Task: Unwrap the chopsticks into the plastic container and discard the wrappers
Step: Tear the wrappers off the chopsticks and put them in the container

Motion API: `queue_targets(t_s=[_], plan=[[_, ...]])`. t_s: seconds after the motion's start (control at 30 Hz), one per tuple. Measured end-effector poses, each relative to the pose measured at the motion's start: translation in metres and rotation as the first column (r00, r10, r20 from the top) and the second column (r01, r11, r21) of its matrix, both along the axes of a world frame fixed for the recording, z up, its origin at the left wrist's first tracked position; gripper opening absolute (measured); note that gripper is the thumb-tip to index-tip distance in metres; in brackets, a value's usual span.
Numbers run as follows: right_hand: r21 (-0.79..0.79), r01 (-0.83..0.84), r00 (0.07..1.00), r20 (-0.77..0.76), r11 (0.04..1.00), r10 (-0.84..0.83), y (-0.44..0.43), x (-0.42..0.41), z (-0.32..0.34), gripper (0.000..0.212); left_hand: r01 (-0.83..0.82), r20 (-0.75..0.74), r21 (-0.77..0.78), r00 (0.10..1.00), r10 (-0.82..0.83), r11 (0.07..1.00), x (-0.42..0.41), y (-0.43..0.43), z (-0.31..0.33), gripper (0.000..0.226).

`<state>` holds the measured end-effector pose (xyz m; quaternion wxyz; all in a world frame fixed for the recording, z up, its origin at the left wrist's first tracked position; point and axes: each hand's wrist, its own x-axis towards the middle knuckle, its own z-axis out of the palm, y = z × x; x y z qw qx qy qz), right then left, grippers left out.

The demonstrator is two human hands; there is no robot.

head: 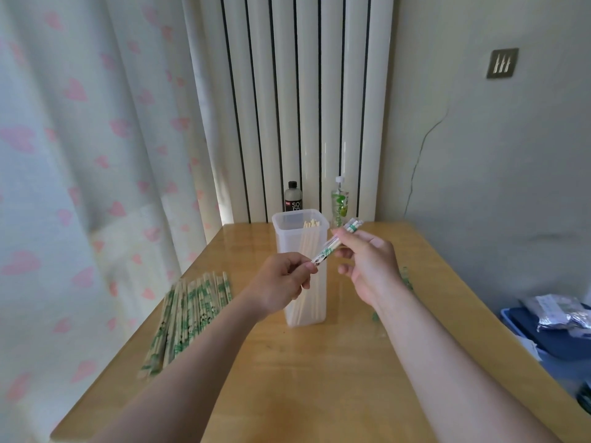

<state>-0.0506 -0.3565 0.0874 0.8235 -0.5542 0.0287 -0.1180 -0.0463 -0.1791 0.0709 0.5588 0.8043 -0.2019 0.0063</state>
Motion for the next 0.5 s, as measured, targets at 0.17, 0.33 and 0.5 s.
queue_targets(t_s=[0.17,0.33,0.5], plan=[[-0.042,-0.087,0.996,-0.034,0.995,0.085,0.017,-0.003,-0.014,0.016,-0.019,0.058,0.024,0.998,0.017,1.0,0.002,-0.002,0.002,0.02],[-0.016,-0.012,1.0,-0.015,1.0,0.012,0.004,0.002,-0.004,0.014,-0.009,0.025,0.032,1.0,0.008,0.999,0.003,0.006,-0.001,0.02],[0.029,0.016,1.0,-0.018,0.999,-0.015,0.01,0.004,-0.007,0.012,-0.017,0.041,0.04,0.999,0.015,0.999,0.005,0.005,-0.001,0.02]])
